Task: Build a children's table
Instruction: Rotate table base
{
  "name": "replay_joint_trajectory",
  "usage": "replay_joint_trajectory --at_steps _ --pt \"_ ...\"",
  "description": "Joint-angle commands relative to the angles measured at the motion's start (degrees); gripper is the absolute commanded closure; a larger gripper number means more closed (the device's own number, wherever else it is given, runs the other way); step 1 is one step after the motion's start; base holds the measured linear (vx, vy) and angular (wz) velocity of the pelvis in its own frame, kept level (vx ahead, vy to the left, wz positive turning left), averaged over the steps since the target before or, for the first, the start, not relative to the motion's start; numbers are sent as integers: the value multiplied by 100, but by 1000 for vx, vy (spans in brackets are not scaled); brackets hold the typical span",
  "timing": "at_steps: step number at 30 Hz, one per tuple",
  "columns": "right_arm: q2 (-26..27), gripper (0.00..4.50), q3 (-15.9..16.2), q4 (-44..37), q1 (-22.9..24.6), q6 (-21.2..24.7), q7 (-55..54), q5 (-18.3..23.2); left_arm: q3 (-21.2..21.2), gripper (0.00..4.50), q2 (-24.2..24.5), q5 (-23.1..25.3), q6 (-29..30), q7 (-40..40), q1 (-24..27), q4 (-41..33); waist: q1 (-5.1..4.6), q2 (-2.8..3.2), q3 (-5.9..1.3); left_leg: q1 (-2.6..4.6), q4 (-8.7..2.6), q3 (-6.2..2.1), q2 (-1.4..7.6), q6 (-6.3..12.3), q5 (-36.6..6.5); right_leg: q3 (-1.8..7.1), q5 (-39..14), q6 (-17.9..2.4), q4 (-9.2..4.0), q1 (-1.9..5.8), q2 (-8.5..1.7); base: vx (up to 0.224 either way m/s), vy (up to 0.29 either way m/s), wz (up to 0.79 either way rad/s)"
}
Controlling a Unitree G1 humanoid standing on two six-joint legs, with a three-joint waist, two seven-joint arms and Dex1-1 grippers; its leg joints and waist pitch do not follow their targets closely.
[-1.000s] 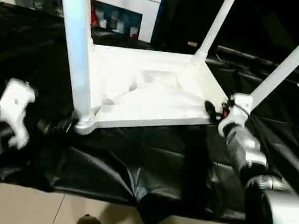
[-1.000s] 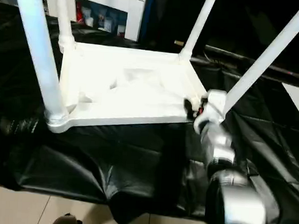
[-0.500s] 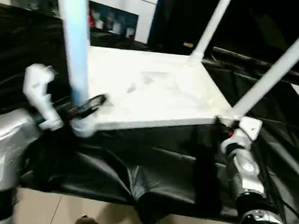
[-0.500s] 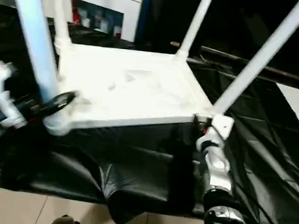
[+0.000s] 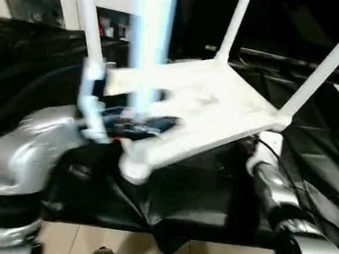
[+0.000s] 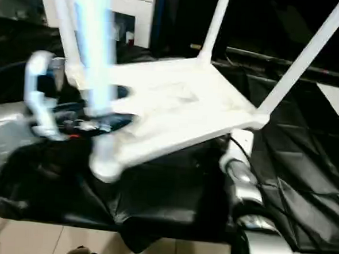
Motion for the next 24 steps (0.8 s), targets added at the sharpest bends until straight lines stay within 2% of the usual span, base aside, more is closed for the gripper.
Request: replay_joint_trajectory --at_steps 1,4,9,13,14,17,18,19,23,24 --pt "218 130 126 104 -248 52 331 -5 -346 4 -216 -302 169 -105 -245 -122 3 145 -382 45 -404 -114 160 -365 -1416 316 -1185 -854 -469 289 -432 0 0 0" --pt "315 130 260 142 -367 67 505 -98 -502 4 -358 -328 223 -106 -333 -122 -74 140 -387 16 -406 -125 167 -325 -1357 309 -1152 -872 -468 306 -437 0 0 0" --pt "462 130 779 211 -564 23 941 -542 -844 4 -692 -300 185 -15 -526 13 -174 141 -390 -17 -378 -113 167 -223 -1190 313 -1073 -928 -473 321 -440 0 0 0" --pt "494 130 867 226 -627 -7 1135 -631 -959 4 -869 -233 141 82 -627 99 -170 144 -390 2 -368 -106 178 -194 -1152 318 -1020 -967 -472 314 -435 0 0 0" --pt "498 130 956 250 -669 -51 1331 -724 -1028 4 -1035 -170 94 170 -717 191 -178 117 -393 12 -371 -99 187 -165 -1139 317 -925 -1006 -468 307 -421 0 0 0" --pt "496 130 1003 255 -678 -71 1413 -772 -1054 4 -1093 -149 71 197 -748 222 -160 140 -391 11 -368 -98 190 -120 -1076 321 -755 -1074 -450 315 -429 0 0 0" --pt "539 130 1178 216 -706 -78 1676 -866 -1151 4 -1237 -28 -90 303 -859 375 -158 134 -395 14 -369 -98 195 -100 -1066 320 -696 -1095 -450 322 -429 0 0 0" --pt "539 130 1178 216 -706 -78 1676 -866 -1151 4 -1237 -28 -90 303 -859 375 -154 137 -392 21 -366 -94 191 -84 -1059 321 -685 -1098 -452 316 -423 0 0 0" --pt "583 130 1195 215 -752 -60 1699 -877 -1193 4 -1334 166 -225 440 -969 585 -141 139 -382 28 -375 -104 199 -100 -1149 325 -888 -1067 -470 318 -441 0 0 0" --pt "588 130 1182 235 -775 -64 1633 -885 -1222 4 -1349 350 -345 549 -1025 724 -140 142 -380 24 -380 -110 201 -115 -1156 322 -922 -1063 -466 322 -445 0 0 0"
